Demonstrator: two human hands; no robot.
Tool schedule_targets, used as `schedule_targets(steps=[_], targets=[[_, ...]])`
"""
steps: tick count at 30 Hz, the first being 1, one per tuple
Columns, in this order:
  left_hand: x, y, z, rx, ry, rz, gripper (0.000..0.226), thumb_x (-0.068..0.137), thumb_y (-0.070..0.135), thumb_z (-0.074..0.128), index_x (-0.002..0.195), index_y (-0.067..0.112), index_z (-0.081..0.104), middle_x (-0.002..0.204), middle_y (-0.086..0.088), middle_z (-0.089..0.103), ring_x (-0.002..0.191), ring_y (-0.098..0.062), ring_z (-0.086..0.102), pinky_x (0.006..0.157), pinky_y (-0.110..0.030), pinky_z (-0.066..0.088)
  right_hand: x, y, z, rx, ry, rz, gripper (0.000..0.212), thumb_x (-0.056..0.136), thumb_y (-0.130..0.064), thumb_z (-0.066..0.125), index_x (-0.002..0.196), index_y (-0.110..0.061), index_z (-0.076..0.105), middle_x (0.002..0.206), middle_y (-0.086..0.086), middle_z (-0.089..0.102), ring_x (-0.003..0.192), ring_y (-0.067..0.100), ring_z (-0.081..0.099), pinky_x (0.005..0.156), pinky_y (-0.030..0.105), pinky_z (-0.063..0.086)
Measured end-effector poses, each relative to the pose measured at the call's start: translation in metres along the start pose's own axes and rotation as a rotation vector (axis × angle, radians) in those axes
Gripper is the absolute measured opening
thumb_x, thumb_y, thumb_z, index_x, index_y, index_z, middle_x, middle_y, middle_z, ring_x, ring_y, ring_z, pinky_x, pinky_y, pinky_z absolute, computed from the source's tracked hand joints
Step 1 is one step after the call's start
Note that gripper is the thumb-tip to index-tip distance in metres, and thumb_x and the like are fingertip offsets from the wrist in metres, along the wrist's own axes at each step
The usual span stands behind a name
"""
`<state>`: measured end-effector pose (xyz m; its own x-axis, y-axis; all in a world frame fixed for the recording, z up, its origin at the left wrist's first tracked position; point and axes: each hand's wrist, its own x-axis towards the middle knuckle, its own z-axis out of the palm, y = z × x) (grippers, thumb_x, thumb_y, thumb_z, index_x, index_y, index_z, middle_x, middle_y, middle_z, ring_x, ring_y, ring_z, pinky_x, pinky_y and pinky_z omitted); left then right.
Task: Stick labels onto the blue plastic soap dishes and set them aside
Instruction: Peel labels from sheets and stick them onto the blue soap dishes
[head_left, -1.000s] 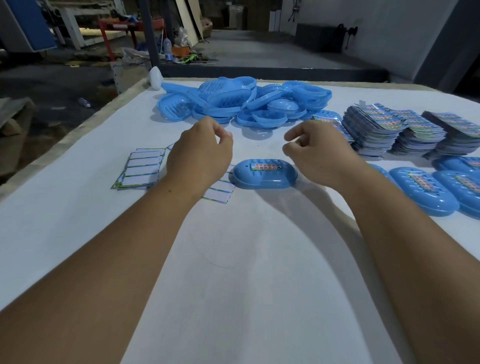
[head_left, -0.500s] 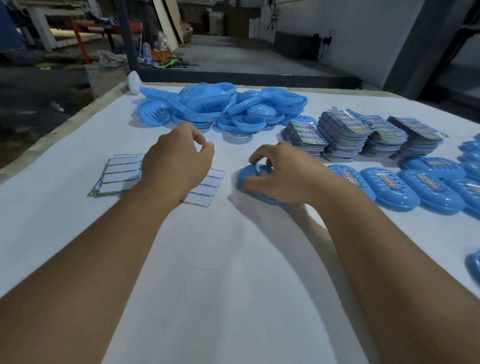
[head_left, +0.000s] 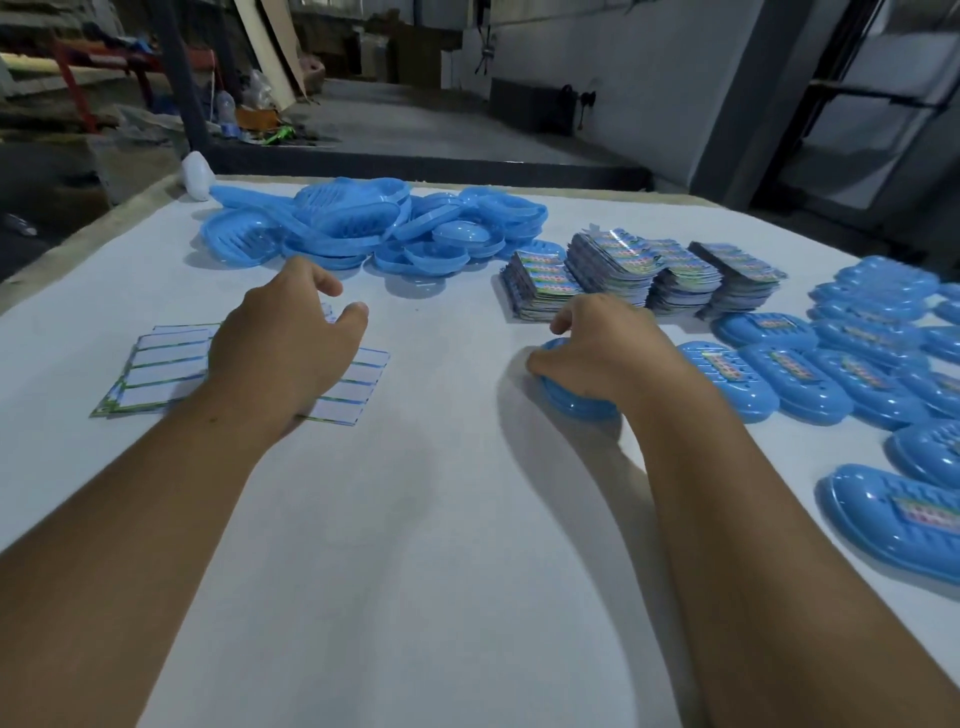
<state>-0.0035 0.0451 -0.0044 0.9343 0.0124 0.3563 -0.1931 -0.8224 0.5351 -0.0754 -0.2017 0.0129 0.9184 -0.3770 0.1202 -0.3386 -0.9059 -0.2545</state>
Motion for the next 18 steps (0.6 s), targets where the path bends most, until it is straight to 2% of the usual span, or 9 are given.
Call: schedule_targets(steps=[2, 8, 13, 15, 18], targets=[[0.000, -0.002, -0.001, -0.015, -0.009, -0.001, 0.029, 0.092, 0.052, 0.058, 0.112, 0.031, 0.052, 0.091, -0.001, 0.068, 0.086, -0.026, 0.062, 0.072, -0.037, 0.044, 0.003, 0.007, -0.002, 0.038, 0.007, 0.027, 0.038, 0.078, -0.035, 0.071, 0.113, -0.020, 0.068, 0.122, 0.006, 0.061, 0.114, 0.033, 0.055, 0.094, 0.040, 0.051], [0.003, -0.002, 0.001, -0.027, -0.046, -0.004, 0.028, 0.091, 0.054, 0.059, 0.109, 0.033, 0.054, 0.094, 0.000, 0.070, 0.090, -0.024, 0.063, 0.075, -0.038, 0.045, 0.009, 0.020, -0.006, 0.097, 0.001, 0.068, 0.047, 0.078, -0.018, 0.068, 0.124, -0.031, 0.065, 0.125, 0.005, 0.061, 0.116, 0.033, 0.055, 0.089, 0.036, 0.050], [0.004, -0.003, -0.002, -0.059, -0.059, -0.050, 0.021, 0.089, 0.053, 0.059, 0.091, 0.032, 0.058, 0.078, 0.005, 0.068, 0.074, -0.021, 0.068, 0.070, -0.041, 0.058, 0.011, 0.022, -0.004, 0.134, -0.007, 0.043, 0.047, 0.079, -0.012, 0.063, 0.121, -0.032, 0.066, 0.130, 0.003, 0.062, 0.118, 0.032, 0.056, 0.093, 0.037, 0.051], [0.005, -0.005, -0.003, -0.046, -0.032, -0.051, 0.020, 0.089, 0.050, 0.059, 0.086, 0.031, 0.060, 0.073, 0.012, 0.060, 0.074, -0.019, 0.065, 0.067, -0.035, 0.052, 0.012, 0.019, -0.003, 0.152, 0.018, 0.013, 0.043, 0.078, -0.010, 0.065, 0.116, -0.029, 0.068, 0.119, 0.000, 0.066, 0.109, 0.028, 0.060, 0.083, 0.031, 0.049], [0.010, -0.011, -0.005, 0.012, 0.007, -0.053, 0.017, 0.092, 0.046, 0.056, 0.093, 0.031, 0.063, 0.084, 0.009, 0.059, 0.083, -0.023, 0.060, 0.069, -0.034, 0.044, 0.013, 0.007, 0.000, 0.187, 0.068, -0.085, 0.033, 0.082, -0.014, 0.069, 0.112, -0.028, 0.069, 0.100, -0.006, 0.062, 0.094, 0.021, 0.059, 0.073, 0.026, 0.038]])
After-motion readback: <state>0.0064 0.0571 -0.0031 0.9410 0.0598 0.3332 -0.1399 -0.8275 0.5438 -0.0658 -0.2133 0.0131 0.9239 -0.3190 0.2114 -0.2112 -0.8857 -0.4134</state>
